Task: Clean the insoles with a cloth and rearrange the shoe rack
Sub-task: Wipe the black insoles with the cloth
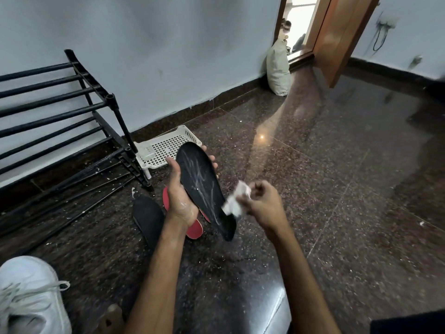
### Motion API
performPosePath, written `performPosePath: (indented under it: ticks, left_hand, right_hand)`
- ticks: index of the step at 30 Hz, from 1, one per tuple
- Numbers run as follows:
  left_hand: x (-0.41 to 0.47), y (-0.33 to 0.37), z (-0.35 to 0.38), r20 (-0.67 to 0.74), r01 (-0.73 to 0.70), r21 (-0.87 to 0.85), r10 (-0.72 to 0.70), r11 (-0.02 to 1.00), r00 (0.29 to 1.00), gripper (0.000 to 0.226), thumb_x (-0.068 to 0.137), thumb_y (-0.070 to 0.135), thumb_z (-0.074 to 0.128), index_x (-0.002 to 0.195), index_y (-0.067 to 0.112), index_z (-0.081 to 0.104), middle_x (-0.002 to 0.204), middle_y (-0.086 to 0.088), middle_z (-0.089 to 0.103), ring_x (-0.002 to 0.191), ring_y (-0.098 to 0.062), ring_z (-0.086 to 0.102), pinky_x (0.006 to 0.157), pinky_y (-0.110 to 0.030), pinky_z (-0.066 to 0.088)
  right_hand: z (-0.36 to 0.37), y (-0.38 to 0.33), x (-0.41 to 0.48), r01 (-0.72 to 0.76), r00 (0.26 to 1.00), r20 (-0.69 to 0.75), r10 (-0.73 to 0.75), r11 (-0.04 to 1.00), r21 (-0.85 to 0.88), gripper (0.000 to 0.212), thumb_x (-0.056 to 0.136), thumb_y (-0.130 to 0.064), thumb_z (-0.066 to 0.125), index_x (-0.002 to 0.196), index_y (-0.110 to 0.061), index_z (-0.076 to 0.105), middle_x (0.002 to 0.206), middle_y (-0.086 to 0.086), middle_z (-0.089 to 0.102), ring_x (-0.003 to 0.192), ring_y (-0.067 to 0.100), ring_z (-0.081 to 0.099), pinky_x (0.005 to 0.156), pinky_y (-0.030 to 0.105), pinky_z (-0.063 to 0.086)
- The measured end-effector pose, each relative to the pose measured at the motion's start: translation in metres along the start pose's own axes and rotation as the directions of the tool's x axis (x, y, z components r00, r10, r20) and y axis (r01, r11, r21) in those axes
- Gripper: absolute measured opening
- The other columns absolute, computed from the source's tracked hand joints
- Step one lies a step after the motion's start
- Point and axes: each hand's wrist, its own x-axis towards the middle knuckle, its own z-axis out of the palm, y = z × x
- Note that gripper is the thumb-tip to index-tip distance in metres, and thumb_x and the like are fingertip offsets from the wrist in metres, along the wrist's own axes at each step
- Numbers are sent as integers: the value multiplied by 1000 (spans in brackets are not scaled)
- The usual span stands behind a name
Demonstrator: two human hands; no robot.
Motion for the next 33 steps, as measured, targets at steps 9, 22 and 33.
performPosePath:
  ticks: [9,22,33]
  left_hand:
    - [-3,-9,10,-15,17,122,-15,992,1000,87,88,72,38,141,5,49,120,-17,59,118,-33,46,106,-51,30]
    - [-4,-4,12,6,-42,43,42,998,999,94,87,71,37,143,-4,40,118,-20,56,112,-31,48,98,-42,38]
    - [-3,-2,2,-42,-49,-20,48,999,998,94,87,71,37,143,-5,40,117,-21,56,110,-31,52,103,-47,32]
  right_hand:
    - [32,-2,-14,61,987,-92,-130,841,-538,26,89,-10,62,104,-15,42,94,3,64,76,20,63,56,29,47]
    - [24,39,-8,-22,1000,4,27,871,-490,22,89,-8,62,101,-14,45,91,-1,60,74,11,55,60,24,45]
    - [-1,-8,13,-28,994,104,-33,844,535,32,82,2,72,103,-9,51,90,5,67,75,18,68,55,27,54]
